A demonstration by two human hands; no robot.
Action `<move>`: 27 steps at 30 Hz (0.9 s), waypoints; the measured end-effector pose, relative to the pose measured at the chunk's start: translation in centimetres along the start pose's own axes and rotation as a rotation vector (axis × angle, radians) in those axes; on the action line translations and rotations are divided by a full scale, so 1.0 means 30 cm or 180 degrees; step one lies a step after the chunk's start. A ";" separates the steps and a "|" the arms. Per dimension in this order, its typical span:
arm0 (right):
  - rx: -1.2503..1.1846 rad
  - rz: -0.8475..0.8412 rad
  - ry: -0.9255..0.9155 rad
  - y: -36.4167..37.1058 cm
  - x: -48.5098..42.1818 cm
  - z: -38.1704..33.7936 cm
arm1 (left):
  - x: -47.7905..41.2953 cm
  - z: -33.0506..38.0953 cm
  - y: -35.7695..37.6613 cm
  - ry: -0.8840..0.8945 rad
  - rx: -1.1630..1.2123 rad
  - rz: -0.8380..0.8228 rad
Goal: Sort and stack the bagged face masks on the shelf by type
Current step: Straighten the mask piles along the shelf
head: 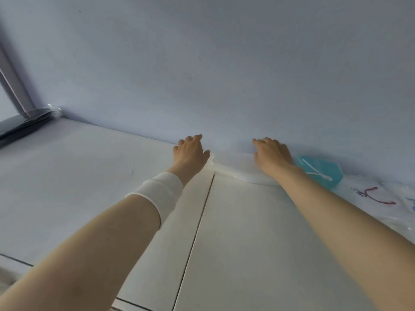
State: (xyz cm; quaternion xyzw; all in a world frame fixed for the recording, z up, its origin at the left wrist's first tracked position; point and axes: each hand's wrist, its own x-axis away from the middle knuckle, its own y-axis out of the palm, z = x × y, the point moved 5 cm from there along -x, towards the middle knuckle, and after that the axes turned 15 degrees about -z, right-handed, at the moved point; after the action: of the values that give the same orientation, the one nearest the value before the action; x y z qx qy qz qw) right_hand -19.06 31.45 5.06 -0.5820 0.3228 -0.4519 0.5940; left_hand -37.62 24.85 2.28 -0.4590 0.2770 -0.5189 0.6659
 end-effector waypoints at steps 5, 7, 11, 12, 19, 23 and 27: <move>-0.0185 -0.0065 -0.0139 -0.052 0.020 -0.245 | 0.053 -0.119 -0.134 0.0268 -0.0832 0.0088; -0.0204 -0.0025 -0.0193 -0.076 0.021 -0.374 | 0.068 -0.215 -0.203 0.0271 -0.0971 0.0115; -0.0219 0.0005 -0.0200 -0.113 -0.002 -0.662 | 0.090 -0.473 -0.362 0.0252 -0.1112 0.0263; -0.0244 0.0008 -0.0165 -0.115 -0.011 -0.738 | 0.094 -0.548 -0.395 0.0255 -0.1159 0.0254; -0.0233 -0.0154 -0.0318 -0.128 -0.064 -1.232 | 0.080 -0.995 -0.577 -0.0106 -0.1014 0.0086; -0.0211 -0.0134 -0.0449 -0.161 -0.116 -1.391 | 0.056 -1.133 -0.650 -0.0198 -0.0838 0.0165; -0.0529 -0.0097 -0.0648 -0.175 -0.170 -1.537 | 0.051 -1.267 -0.669 -0.0311 -0.0817 0.0163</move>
State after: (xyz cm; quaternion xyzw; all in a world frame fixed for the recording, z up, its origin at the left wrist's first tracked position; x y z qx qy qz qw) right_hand -63.81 18.12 4.22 -0.6769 0.2883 -0.3711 0.5665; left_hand -78.03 10.28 4.34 -0.5579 0.3200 -0.4390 0.6274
